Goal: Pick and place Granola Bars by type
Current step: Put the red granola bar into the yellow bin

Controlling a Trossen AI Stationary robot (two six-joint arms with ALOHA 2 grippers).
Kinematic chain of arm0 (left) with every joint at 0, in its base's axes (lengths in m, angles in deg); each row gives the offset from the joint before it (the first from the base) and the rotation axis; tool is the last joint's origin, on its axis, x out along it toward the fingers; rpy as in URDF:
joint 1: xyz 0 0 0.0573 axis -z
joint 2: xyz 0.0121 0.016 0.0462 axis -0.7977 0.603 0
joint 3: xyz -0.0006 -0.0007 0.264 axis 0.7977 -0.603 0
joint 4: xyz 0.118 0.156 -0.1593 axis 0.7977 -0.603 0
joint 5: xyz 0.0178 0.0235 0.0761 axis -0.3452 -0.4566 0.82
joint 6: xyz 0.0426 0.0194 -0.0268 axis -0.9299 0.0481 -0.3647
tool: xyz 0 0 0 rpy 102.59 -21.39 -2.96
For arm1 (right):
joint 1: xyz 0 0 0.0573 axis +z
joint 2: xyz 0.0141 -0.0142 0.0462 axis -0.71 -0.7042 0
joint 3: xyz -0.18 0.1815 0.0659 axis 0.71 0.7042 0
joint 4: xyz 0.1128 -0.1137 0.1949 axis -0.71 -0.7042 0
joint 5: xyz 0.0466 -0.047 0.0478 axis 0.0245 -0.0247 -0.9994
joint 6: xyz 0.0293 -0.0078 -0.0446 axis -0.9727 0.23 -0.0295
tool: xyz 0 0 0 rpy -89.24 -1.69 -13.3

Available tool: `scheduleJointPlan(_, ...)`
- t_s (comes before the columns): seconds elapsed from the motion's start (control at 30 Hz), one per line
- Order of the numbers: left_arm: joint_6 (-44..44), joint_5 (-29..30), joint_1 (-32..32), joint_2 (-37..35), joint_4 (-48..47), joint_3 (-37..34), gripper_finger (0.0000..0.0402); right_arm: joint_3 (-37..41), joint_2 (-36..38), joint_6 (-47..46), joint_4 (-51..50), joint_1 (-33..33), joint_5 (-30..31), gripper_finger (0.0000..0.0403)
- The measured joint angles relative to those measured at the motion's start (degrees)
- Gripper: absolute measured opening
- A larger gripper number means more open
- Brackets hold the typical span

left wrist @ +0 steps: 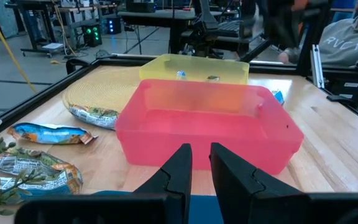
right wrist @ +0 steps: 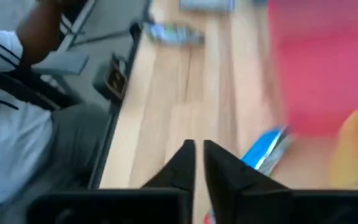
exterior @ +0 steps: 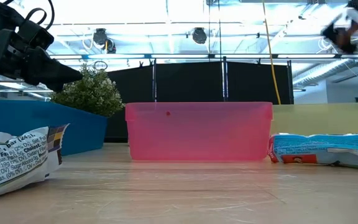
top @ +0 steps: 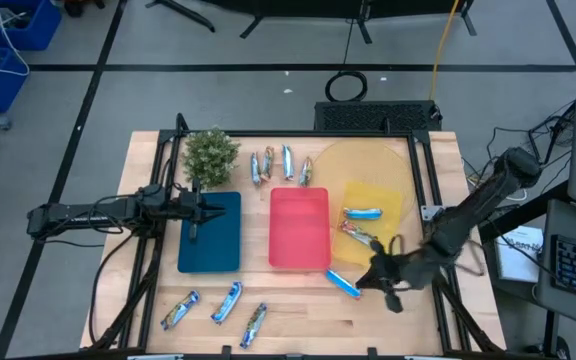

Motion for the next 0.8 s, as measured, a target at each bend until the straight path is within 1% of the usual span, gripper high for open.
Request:
scheduleJointPlan(0.07, -0.02, 0.00, 0.02, 0.02, -0.01, 0.00, 0.0067, 0.79, -3.81, -4.63, 2.86, -2.31, -5.59, 0.0063)
scheduleJointPlan(0.13, -0.02, 0.00, 0.02, 0.00, -0.01, 0.00, 0.0067, 0.81, -7.66, -7.97, 3.07, -4.22, -10.49, 0.0103)
scheduleJointPlan(0.17, 0.01, 0.00, 0.01, 0.00, -0.01, 0.00, 0.0067, 0.88, -9.49, -8.82, 2.88, -5.02, -12.01, 0.0123)
scheduleJointPlan(0.27, 0.24, -0.02, 0.02, 0.00, -0.01, 0.00, 0.0067, 0.96, -13.38, -9.92, 3.09, -6.87, -13.48, 0.0174)
scheduleJointPlan(0.33, 0.25, -0.01, 0.02, 0.00, -0.01, 0.00, 0.0067, 0.96, -15.09, -9.92, 3.75, -7.46, -14.42, 0.0193)
scheduleJointPlan(0.4, 0.26, -0.02, 0.00, 0.02, -0.01, 0.00, 0.0067, 0.95, -16.50, -10.08, 4.87, -7.77, -14.61, 0.0201)
scheduleJointPlan(0.5, 0.32, -0.02, 0.01, 0.01, -0.01, 0.00, 0.0067, 0.80, -17.99, -10.84, 5.51, -8.35, -14.86, 0.0201)
scheduleJointPlan(0.67, 0.37, -0.02, 0.02, 0.00, -0.01, 0.00, 0.0067, 0.56, -20.83, -12.06, 6.02, -9.38, -19.42, 0.0186)
scheduleJointPlan(0.8, 0.35, -0.02, 0.00, 0.01, 0.02, 0.00, 0.0067, 0.63, -21.83, -12.45, 5.01, -9.60, -20.41, 0.0171)
